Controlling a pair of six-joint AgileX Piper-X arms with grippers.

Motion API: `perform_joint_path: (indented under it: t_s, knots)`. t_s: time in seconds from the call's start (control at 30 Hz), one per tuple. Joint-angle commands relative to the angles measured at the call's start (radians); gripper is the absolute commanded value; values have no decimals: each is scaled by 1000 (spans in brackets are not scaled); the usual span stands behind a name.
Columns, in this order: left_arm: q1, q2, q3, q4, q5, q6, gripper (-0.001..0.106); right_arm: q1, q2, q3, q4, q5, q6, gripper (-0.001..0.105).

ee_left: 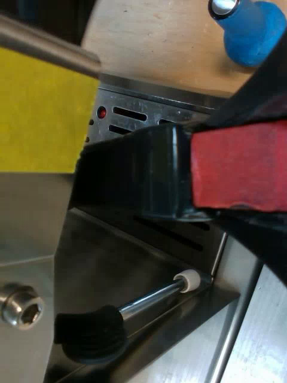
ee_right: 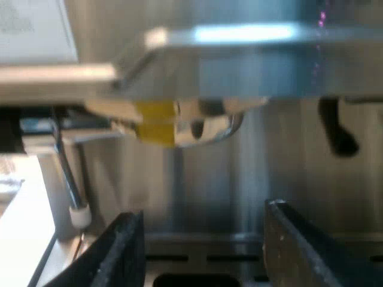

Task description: Put the handle in the coffee machine

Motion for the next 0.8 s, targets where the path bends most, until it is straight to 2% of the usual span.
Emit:
perform_joint_path:
  t_s: [0.03,0.73,0.8]
  knots:
    - [37,-36,-36,-10,158,-1,1,-8,32,-2,-7,-11,-13,47]
    - [37,-36,-36,-10,158,-1,1,-71,188,-2,-289,-4,-18,47]
    - [37,-36,-36,-10,158,-1,1,-113,196,-2,-321,-80,-36,47]
